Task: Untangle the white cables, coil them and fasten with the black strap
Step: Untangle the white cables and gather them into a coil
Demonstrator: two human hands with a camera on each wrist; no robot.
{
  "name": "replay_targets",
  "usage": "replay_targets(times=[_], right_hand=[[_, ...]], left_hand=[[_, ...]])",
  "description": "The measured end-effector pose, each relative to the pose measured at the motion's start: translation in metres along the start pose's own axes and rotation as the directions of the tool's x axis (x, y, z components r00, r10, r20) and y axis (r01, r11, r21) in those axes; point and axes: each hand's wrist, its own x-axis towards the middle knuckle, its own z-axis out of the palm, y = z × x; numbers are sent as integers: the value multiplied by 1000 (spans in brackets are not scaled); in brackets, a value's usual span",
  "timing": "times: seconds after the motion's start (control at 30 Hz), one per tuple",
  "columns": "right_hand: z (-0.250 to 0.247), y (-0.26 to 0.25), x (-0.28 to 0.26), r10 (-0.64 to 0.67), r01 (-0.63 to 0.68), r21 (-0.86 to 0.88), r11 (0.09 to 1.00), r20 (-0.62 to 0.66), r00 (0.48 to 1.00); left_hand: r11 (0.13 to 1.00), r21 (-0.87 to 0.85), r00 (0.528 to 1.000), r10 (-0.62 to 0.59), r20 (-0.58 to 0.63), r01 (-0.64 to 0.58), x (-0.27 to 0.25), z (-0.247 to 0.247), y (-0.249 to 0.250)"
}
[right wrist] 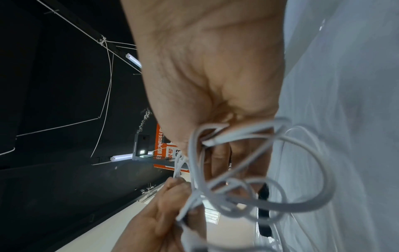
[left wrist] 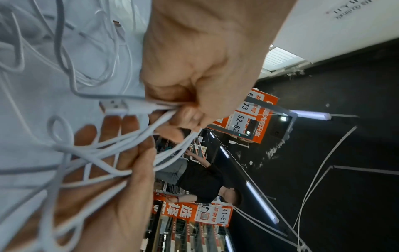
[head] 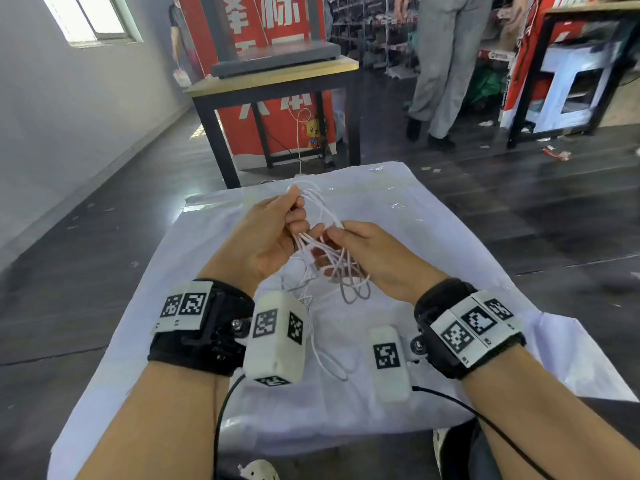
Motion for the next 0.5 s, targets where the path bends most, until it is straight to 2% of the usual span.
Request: replay_targets(times=[0.17, 0.3, 0.37, 0.5], right_hand=[[-12, -2, 3, -75, 74, -12, 997, -128, 989], [-20, -3, 5, -116, 122, 8, 992, -249, 962], [-21, -3, 5, -118, 118, -18, 993, -248, 962], [-16, -3, 3, -67, 60, -57, 997, -134, 989]], left_hand=[[976, 218, 1000, 12, 1, -12, 1, 1, 3], [946, 324, 1000, 8, -1, -7, 0, -2, 6], [948, 318, 1000, 21, -15, -15, 0, -4, 7], [966, 254, 998, 56, 11, -56, -1, -1, 4]])
